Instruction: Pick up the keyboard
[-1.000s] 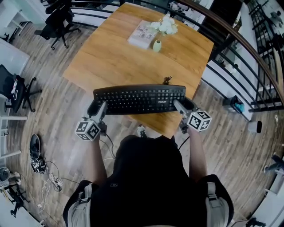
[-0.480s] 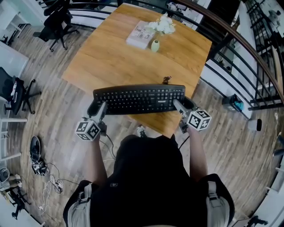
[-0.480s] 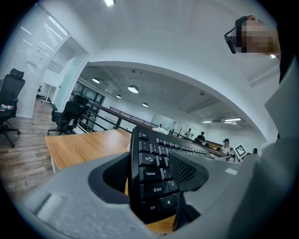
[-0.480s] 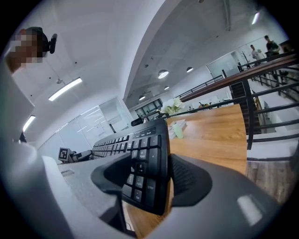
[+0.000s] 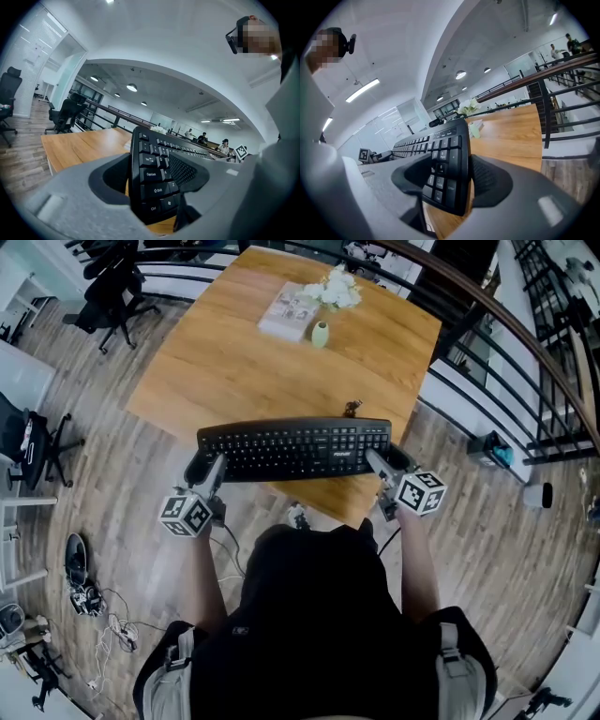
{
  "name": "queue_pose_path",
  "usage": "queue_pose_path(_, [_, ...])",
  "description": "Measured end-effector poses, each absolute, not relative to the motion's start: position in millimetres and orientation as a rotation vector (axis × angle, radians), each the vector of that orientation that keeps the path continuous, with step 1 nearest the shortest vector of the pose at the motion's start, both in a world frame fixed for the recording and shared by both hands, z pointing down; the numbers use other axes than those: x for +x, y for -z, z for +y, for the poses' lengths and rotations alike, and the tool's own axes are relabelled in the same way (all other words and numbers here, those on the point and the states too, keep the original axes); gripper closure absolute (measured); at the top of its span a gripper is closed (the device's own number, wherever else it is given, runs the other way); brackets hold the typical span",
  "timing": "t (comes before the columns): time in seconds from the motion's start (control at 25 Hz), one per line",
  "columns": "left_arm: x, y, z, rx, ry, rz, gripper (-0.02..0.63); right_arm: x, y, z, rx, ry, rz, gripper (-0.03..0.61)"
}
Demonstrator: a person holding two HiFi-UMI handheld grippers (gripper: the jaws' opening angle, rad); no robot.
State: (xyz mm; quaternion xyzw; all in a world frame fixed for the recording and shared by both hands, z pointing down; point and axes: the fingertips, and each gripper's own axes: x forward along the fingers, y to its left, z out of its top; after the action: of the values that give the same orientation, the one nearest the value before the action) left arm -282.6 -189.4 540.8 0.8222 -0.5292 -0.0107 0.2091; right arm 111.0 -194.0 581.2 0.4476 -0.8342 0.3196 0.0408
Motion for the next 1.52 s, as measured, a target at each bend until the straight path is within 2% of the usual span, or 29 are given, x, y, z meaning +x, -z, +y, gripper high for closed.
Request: queue_pose_path(1.52, [-266.2, -544.9, -223.2, 2.292, 0.005, -1.443, 0.344, 126.7, -587.5, -216.9, 1.404, -0.962, -2.543, 0.325])
